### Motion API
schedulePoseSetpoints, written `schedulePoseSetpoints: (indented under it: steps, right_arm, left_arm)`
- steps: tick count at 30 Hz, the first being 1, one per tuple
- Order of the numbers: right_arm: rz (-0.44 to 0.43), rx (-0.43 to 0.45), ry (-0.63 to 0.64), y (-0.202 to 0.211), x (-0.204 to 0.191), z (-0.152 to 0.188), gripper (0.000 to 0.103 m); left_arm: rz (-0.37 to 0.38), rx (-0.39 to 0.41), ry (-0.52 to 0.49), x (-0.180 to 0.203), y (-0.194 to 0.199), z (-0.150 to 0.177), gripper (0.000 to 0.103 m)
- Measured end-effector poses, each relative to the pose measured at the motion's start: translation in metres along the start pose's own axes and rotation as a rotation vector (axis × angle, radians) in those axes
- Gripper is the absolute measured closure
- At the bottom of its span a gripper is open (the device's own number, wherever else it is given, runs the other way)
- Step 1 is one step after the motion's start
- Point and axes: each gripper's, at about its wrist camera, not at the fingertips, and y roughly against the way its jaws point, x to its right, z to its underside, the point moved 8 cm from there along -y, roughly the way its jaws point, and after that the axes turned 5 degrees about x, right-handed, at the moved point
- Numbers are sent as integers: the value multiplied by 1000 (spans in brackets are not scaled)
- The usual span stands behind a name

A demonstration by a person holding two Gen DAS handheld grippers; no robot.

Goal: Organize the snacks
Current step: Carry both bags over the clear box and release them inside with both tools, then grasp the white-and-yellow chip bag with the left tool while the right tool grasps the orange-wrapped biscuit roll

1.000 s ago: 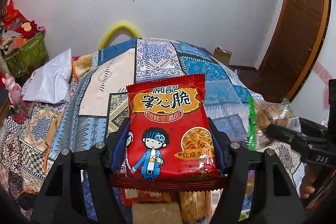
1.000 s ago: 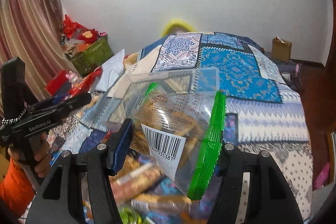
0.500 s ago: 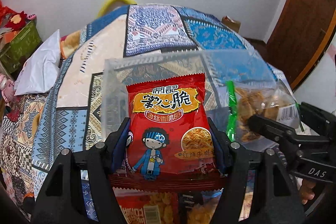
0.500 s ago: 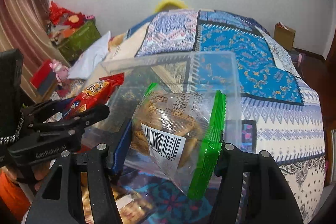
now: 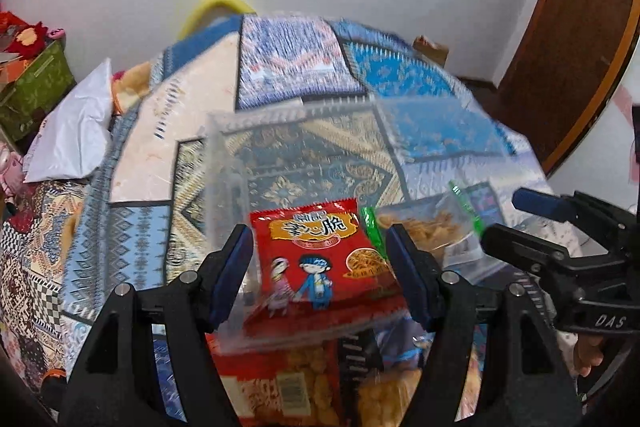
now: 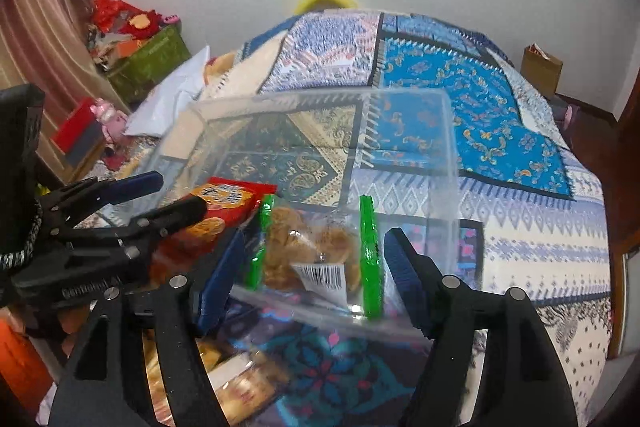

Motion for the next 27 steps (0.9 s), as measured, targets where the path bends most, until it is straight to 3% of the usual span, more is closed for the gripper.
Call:
schedulePoseSetpoints:
  steps: [6,11,19,27]
  right_arm:
    - [25,67,18,55,0,8,28]
    - [51,88,21,89,1,28,27]
    - [74,65,-12,117,5,77,27]
    - [135,19,-79,115,19,137,27]
  left_arm:
    - [-15,76,12,-11,60,-1,32]
    - [-50,91,-12,-18,97,23,30]
    - [-60,9,0,-27,116,84,29]
    - [-70,-85,-6,-31,115,154,29]
